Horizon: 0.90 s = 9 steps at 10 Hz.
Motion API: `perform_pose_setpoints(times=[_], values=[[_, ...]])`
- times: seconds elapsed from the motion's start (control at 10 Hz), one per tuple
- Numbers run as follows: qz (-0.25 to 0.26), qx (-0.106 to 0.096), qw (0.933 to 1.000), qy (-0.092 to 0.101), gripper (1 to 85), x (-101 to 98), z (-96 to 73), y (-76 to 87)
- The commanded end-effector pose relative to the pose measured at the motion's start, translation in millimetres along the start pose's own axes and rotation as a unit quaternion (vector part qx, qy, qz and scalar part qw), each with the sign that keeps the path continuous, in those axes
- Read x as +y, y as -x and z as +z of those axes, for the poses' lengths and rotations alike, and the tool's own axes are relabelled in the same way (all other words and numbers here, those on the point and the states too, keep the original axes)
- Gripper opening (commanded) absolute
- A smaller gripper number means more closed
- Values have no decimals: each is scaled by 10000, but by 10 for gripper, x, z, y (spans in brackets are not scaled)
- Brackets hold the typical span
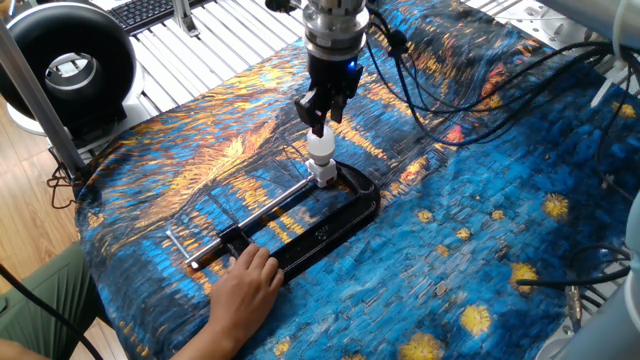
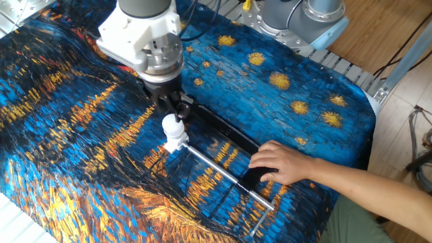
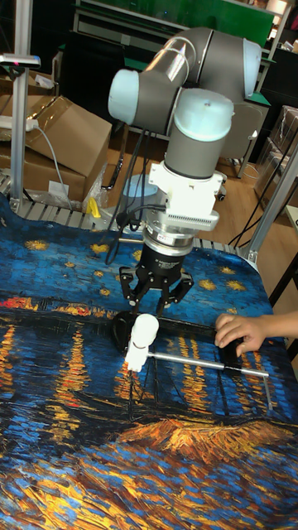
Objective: Take out the light bulb by rotating it
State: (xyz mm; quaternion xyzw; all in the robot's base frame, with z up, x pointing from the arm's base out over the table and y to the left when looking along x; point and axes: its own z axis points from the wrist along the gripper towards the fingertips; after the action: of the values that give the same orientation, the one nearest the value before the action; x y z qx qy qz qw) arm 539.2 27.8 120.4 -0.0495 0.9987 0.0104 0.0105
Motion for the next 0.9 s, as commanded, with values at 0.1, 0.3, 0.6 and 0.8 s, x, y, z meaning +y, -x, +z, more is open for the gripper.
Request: perform_pose_setpoints(times=[0.1,0.3,0.6,0.8], values=[[109,-116,9998,69,520,109,117,31],[49,-103,9999,93,557,85,162,6],[118,-74,9998,112,550,73,206,-18],[134,-75,9998,119,530,65,257,-36]])
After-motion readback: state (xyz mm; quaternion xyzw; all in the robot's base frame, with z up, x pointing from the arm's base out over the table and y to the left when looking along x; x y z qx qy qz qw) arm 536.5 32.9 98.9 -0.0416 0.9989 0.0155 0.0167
